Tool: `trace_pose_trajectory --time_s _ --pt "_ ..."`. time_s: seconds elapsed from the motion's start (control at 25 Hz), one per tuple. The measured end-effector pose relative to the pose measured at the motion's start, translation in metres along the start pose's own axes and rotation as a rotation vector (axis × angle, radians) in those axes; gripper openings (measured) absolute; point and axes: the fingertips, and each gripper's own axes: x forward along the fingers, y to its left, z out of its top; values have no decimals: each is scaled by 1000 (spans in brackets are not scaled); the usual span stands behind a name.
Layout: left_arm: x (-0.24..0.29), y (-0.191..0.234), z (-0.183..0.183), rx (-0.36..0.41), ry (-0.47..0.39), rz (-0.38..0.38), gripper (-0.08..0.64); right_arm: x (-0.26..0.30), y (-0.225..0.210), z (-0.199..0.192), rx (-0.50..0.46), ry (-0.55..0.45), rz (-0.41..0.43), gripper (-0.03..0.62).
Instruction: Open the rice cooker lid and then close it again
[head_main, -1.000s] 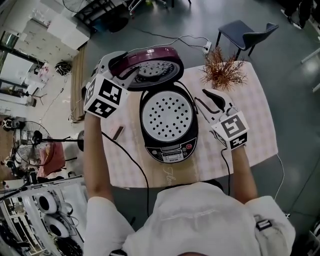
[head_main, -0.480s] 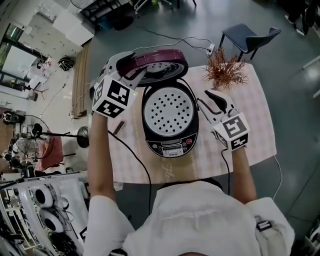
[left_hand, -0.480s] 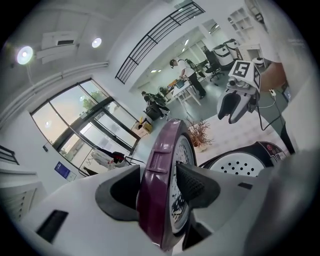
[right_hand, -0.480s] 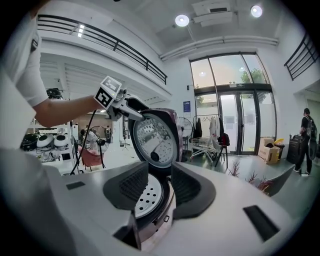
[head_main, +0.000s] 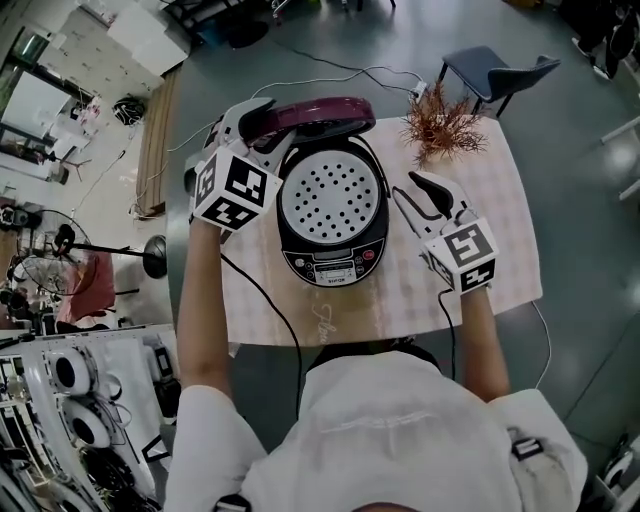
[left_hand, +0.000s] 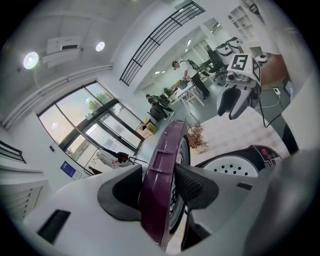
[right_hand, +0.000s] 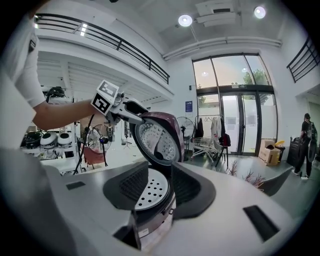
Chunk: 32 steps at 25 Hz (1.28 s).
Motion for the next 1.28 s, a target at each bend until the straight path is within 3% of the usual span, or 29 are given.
trace_pose_trajectory --time_s 0.68,1.28 --pt "-31 -75 -7 48 81 58 218 -34 34 -16 8 -13 61 159" --pt "-46 -155 -27 11 152 20 216 -42 52 -46 -19 61 93 160"
